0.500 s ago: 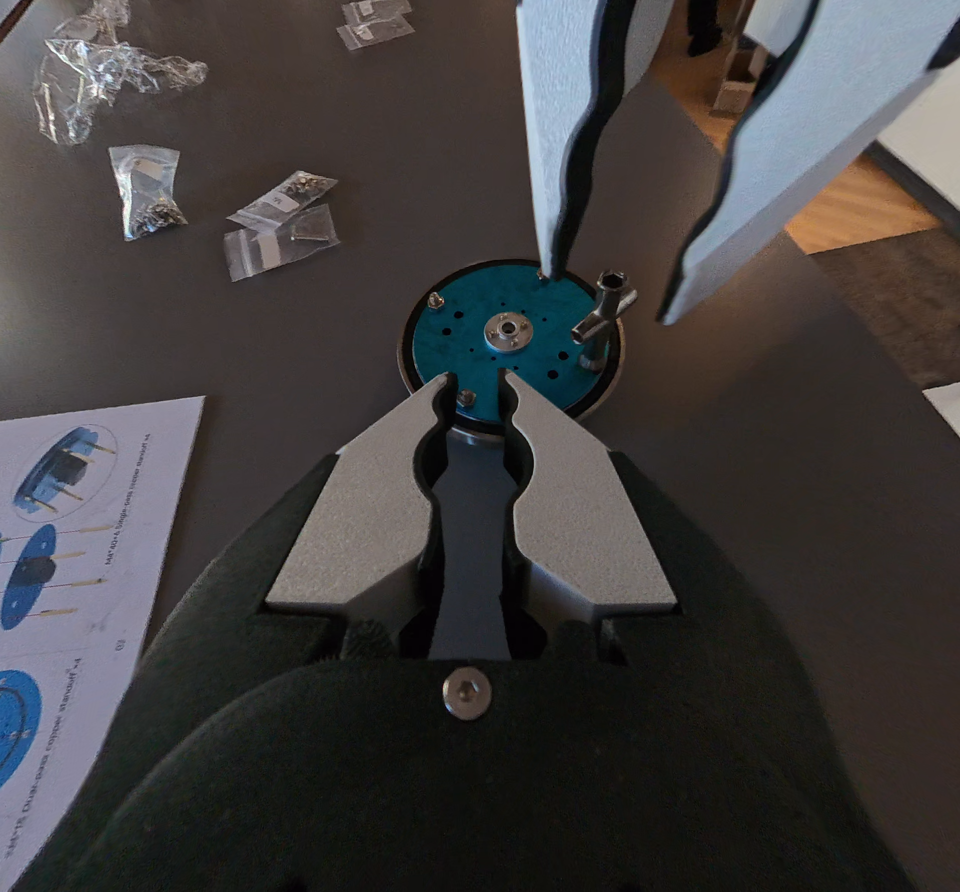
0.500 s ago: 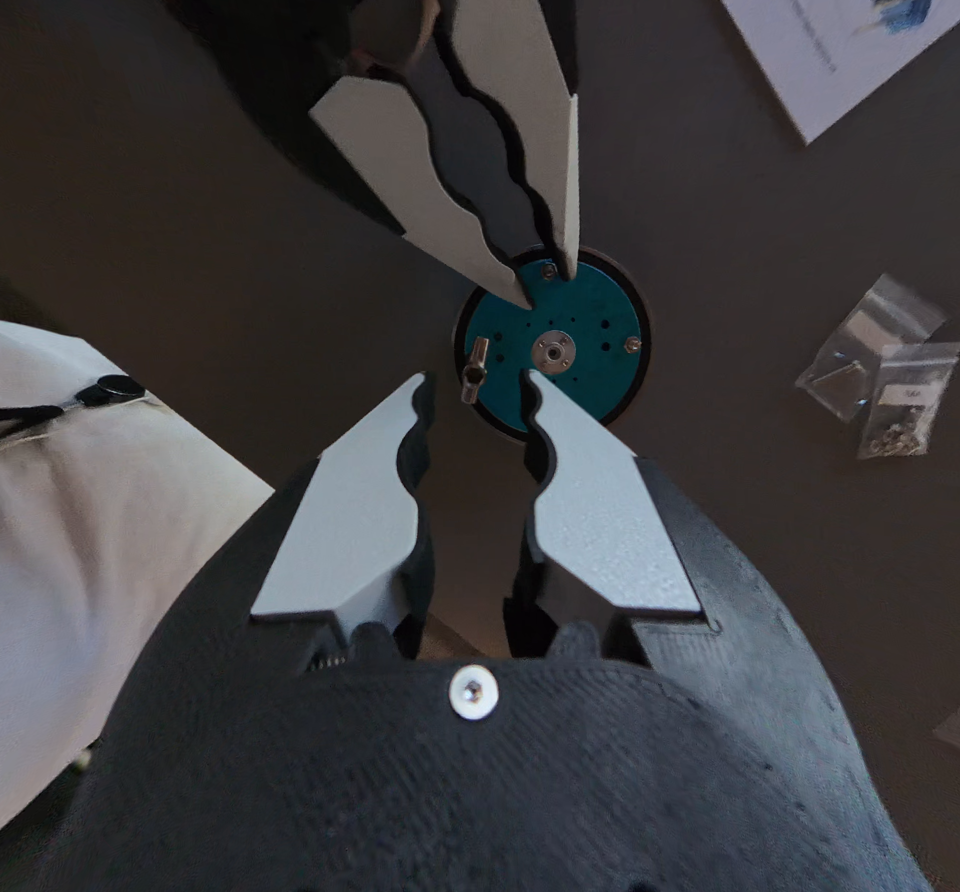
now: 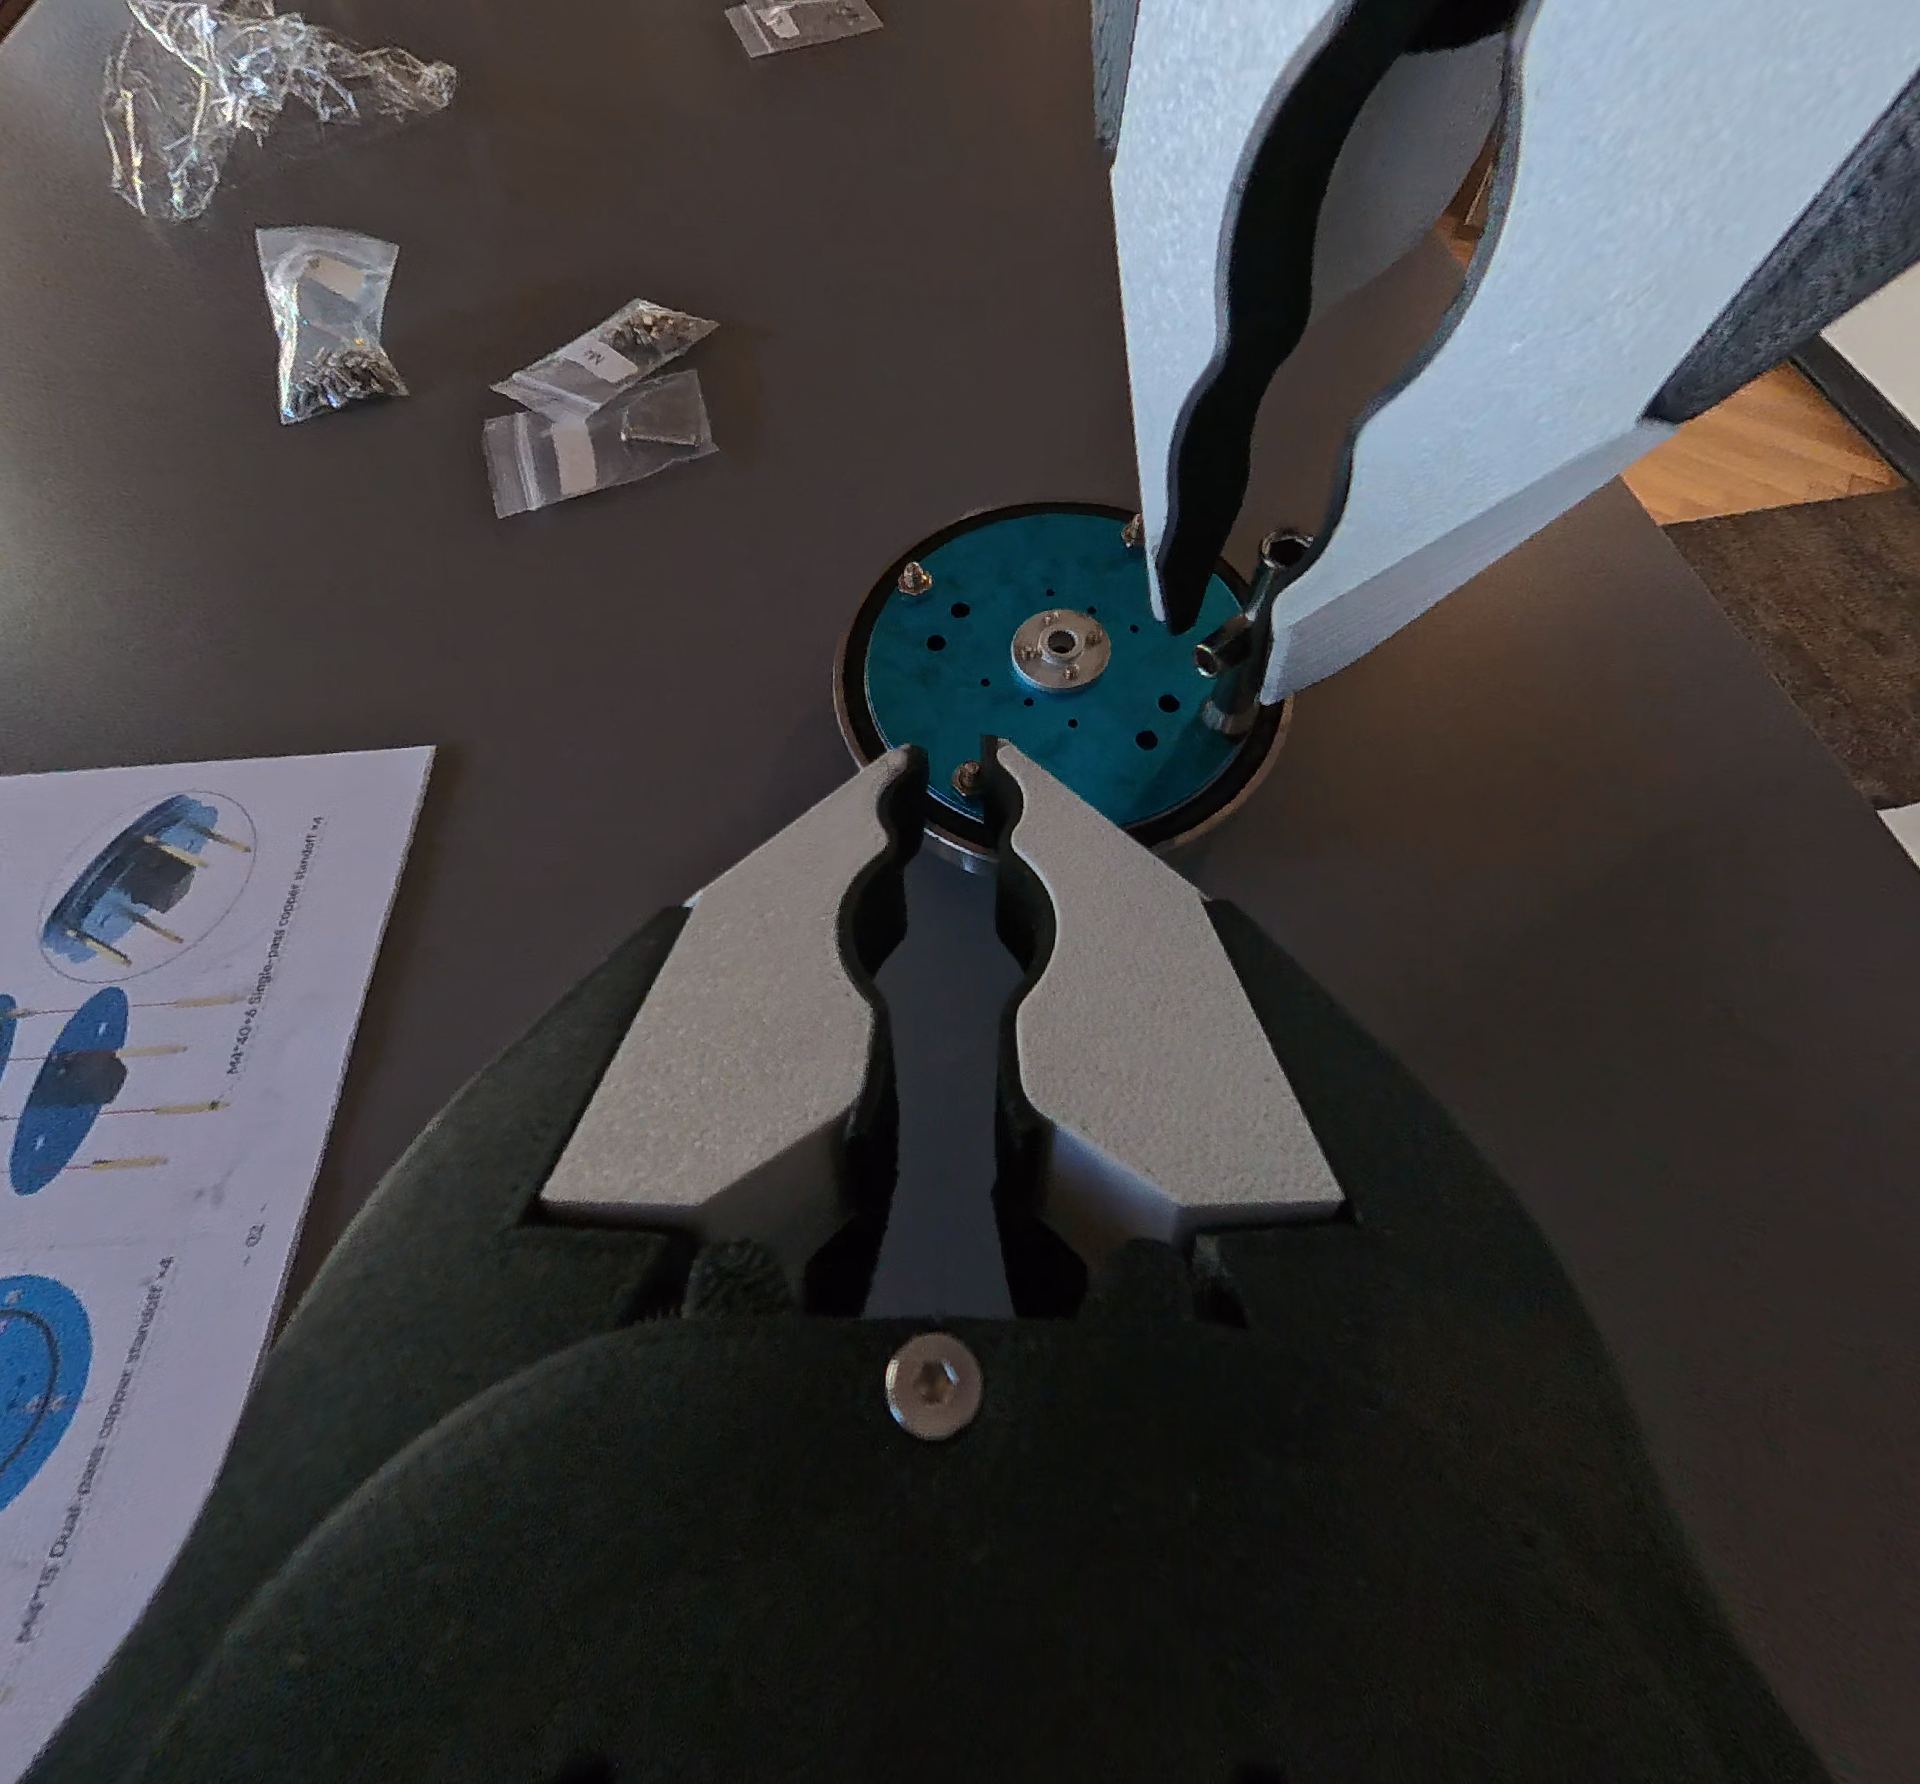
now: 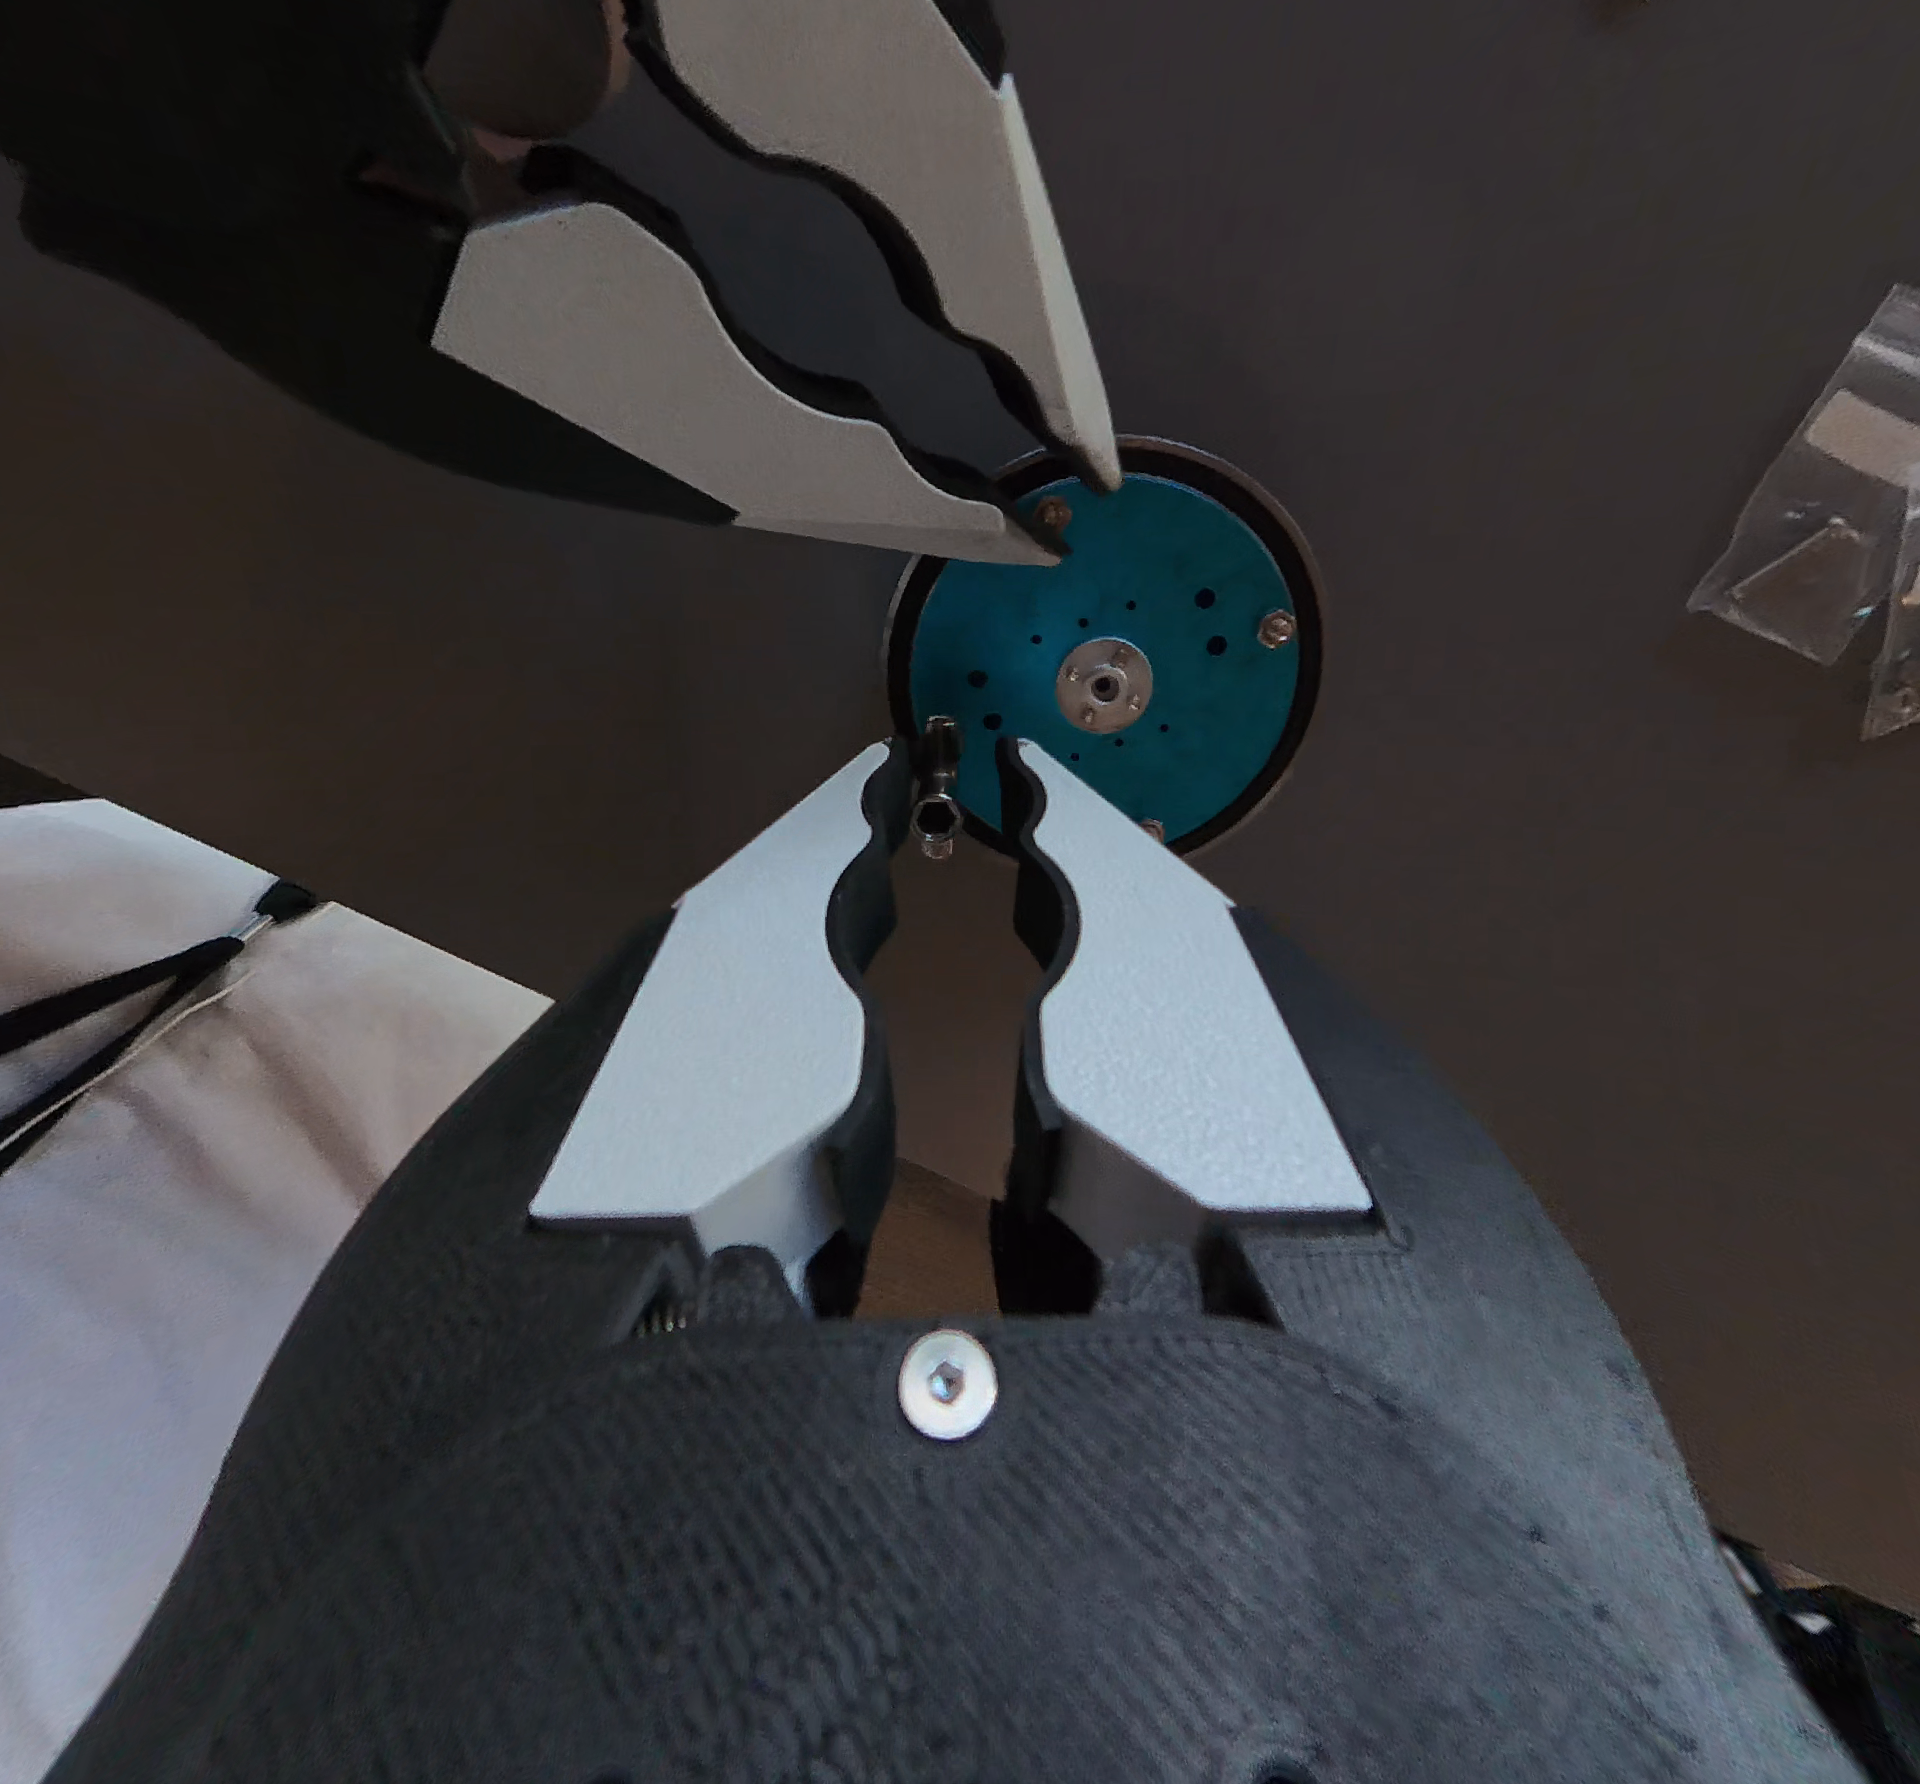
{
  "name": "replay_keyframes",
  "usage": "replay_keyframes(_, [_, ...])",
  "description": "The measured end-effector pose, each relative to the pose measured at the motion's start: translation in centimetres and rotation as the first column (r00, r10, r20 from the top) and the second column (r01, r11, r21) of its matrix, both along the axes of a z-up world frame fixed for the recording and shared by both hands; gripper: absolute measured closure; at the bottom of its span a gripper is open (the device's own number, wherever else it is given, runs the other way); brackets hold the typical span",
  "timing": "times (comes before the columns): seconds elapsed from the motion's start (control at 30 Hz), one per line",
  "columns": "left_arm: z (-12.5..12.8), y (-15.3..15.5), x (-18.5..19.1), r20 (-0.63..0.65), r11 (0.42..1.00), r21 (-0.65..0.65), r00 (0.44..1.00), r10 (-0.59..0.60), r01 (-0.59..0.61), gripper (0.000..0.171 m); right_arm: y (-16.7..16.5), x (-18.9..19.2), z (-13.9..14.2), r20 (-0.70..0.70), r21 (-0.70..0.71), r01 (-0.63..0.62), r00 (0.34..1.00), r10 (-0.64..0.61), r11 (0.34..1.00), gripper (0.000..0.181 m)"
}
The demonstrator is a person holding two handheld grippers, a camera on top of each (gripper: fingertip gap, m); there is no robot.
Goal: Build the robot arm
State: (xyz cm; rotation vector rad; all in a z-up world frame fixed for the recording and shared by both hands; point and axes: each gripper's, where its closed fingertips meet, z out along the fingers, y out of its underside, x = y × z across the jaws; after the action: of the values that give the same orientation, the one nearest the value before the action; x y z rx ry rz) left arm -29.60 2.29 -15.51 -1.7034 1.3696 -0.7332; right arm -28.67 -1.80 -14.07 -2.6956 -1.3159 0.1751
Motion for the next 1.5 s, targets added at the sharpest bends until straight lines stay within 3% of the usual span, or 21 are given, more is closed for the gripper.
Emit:
replay_keyframes(0.13, [0.0, -0.2, 0.1, 0.000, 1.000, -0.003, 1.000, -0.014, 0.014, 0.167, -0.4, 0.1, -0.5, 0.008, -0.034, 0.013, 1.000, -0.013, 0.999, 0.173])
replay_keyframes(0.63, [0.0, -0.4, 0.1, 0.010, 0.999, -0.050, 1.000, 0.003, -0.002, 0.167, -0.5, 0.0, -0.6, 0.021, -0.025, 0.087, 0.996, -0.087, 0.996, 0.173])
replay_keyframes(1.23, [0.0, -3.1, 1.6, -0.052, 0.998, -0.051, 0.998, -0.039, 0.037, 0.161, -1.9, 3.0, -0.6, -0.007, -0.022, 0.055, 0.998, -0.055, 0.998, 0.172])
replay_keyframes(1.3, [0.6, -2.2, 1.2, -0.061, 1.000, -0.022, 0.998, -0.022, 0.021, 0.158, -1.9, 2.9, -0.6, -0.008, -0.018, 0.035, 0.999, -0.036, 0.999, 0.172])
replay_keyframes(1.37, [2.1, -0.6, 1.2, 0.012, 1.000, -0.004, 1.000, 0.005, -0.005, 0.159, -1.9, 3.0, -0.6, -0.003, -0.023, 0.031, 1.000, -0.031, 0.999, 0.173])
replay_keyframes(1.43, [3.1, 0.2, 2.3, 0.095, 0.997, -0.073, 0.995, -0.024, 0.031, 0.154, -1.9, 3.0, -0.6, 0.009, -0.023, 0.022, 1.000, -0.022, 0.999, 0.173])
replay_keyframes(1.5, [2.6, 0.5, 3.6, 0.079, 0.986, -0.139, 0.994, -0.080, 0.091, 0.148, -2.0, 3.0, -0.6, 0.022, -0.018, 0.008, 1.000, -0.008, 1.000, 0.173])
